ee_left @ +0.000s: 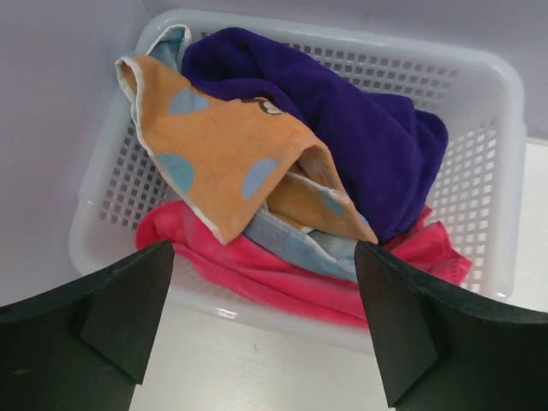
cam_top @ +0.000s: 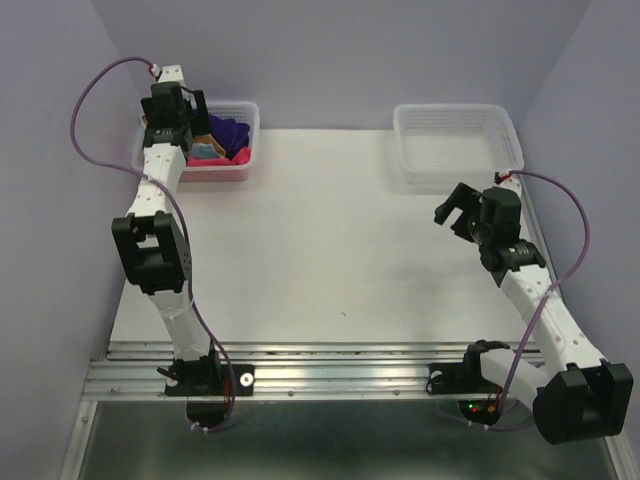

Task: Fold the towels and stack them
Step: Grab crumpled towel

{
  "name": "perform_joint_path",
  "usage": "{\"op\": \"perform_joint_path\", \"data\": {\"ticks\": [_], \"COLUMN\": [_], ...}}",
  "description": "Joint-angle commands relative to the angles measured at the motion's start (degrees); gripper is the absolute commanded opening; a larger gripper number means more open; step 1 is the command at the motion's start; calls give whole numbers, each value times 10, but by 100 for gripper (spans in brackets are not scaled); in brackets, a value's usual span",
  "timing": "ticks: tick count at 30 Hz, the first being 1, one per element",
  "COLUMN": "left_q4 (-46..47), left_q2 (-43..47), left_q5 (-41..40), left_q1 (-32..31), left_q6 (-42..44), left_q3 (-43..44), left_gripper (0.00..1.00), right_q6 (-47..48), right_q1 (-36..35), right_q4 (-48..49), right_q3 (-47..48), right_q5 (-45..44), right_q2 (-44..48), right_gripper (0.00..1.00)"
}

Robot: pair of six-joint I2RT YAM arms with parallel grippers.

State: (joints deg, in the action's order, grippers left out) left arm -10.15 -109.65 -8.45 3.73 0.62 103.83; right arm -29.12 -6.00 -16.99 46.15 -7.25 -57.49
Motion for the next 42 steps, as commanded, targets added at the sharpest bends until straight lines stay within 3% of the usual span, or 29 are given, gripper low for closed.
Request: {"op": "perform_joint_path", "data": {"ticks": [1, 9, 34, 37, 38, 41, 42], "left_q4": [-22, -43, -4, 4, 9, 21, 24], "left_q2": [-40, -143, -268, -269, -270, -272, -274], "left_q5": [62, 44, 92, 71, 70, 62, 56], "left_q1": [12, 35, 59, 60, 61, 63, 65], "left_q6": [95, 111, 149, 148, 148, 142, 137], "left_q3": [75, 155, 266, 267, 267, 267, 271], "left_gripper": [99, 98, 96, 83, 71, 51, 39], "right_q6": [25, 25, 20, 21, 21, 23, 24], "right_q1": [2, 2, 2, 2, 2, 2, 2], "right_q4": [26, 28, 36, 42, 42, 42, 40], "right_q3": [31, 19, 27, 25, 24, 25, 26], "right_q5": [-48, -37, -44, -42, -42, -44, -43], "right_q2": [-7, -31, -62, -61, -62, -68, -71], "right_gripper": [100, 100, 100, 100, 100, 100, 100]}}
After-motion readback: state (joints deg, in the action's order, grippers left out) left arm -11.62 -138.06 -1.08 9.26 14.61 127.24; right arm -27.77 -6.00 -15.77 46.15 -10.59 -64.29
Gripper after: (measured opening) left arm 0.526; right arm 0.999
